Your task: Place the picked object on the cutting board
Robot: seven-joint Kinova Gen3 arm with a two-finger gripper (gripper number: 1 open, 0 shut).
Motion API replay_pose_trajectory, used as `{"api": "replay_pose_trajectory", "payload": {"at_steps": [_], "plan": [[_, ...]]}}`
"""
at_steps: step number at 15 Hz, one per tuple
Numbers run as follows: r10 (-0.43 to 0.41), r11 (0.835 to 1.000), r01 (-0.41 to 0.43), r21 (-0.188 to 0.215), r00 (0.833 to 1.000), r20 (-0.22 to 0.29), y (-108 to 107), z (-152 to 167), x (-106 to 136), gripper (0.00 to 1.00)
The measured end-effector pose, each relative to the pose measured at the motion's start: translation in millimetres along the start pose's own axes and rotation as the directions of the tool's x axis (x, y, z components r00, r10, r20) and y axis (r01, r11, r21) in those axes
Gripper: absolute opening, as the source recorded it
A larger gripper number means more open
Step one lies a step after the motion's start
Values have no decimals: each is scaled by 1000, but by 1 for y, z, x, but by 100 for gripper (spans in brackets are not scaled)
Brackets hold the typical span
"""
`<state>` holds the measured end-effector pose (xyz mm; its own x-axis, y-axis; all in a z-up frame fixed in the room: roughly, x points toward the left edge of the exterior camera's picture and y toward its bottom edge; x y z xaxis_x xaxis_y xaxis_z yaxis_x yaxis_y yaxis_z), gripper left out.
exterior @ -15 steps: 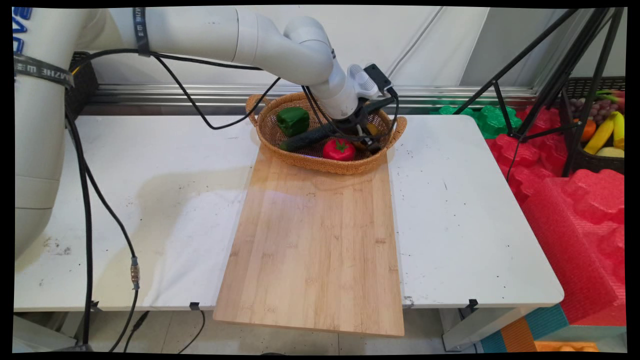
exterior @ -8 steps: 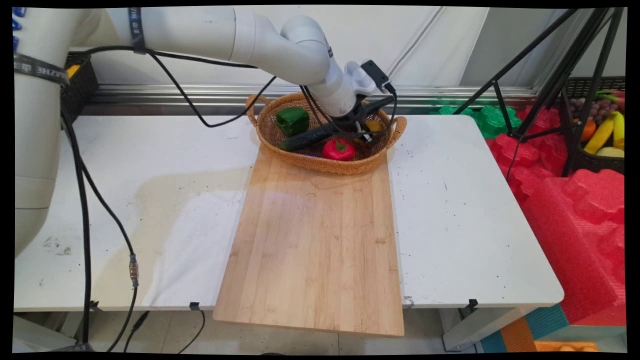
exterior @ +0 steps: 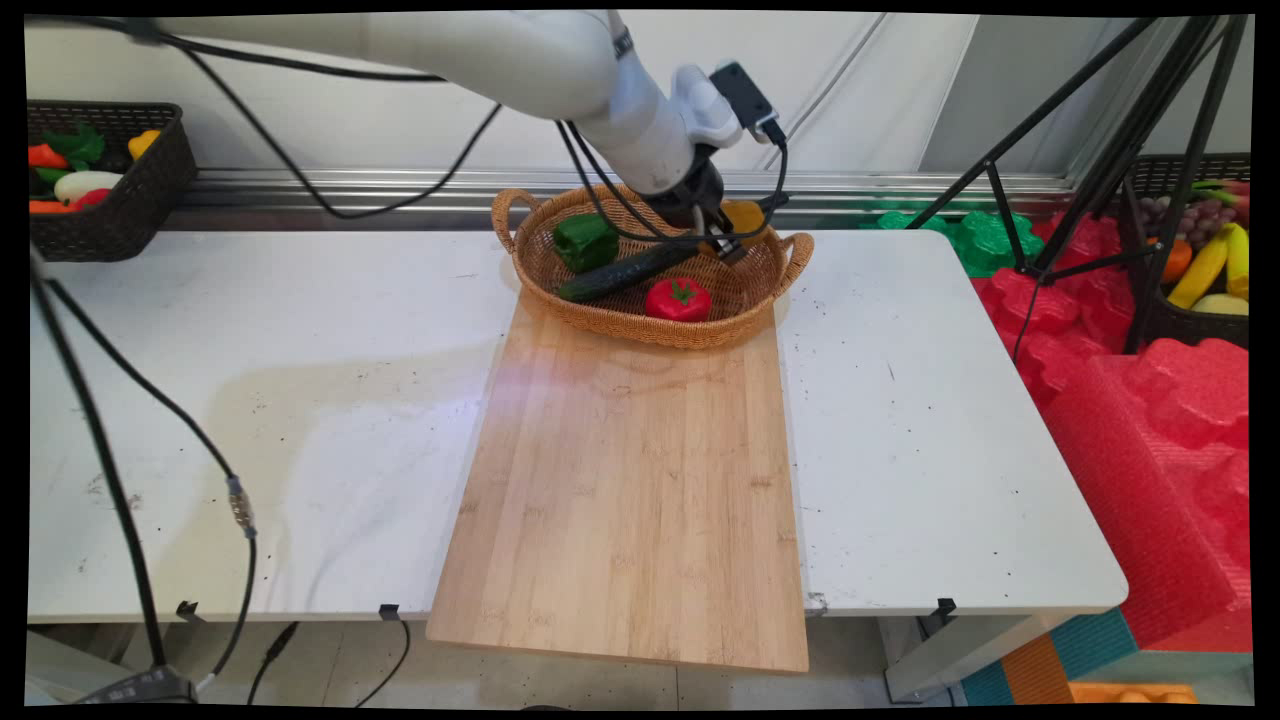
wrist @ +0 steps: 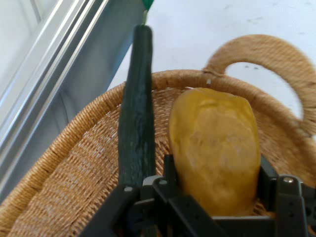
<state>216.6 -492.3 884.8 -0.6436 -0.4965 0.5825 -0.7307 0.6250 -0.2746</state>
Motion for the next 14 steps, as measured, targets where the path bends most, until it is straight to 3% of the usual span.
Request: {"api": "replay_pose_trajectory", "payload": {"at_steps": [7, 11, 14], "plan": [[177, 982, -178, -63, 984, -22, 34, -94, -10, 0], [272, 954, -271, -128, 962, -9, 60, -135, -30, 0], [364, 913, -356, -197, 931, 3, 84, -157, -49, 0]]}}
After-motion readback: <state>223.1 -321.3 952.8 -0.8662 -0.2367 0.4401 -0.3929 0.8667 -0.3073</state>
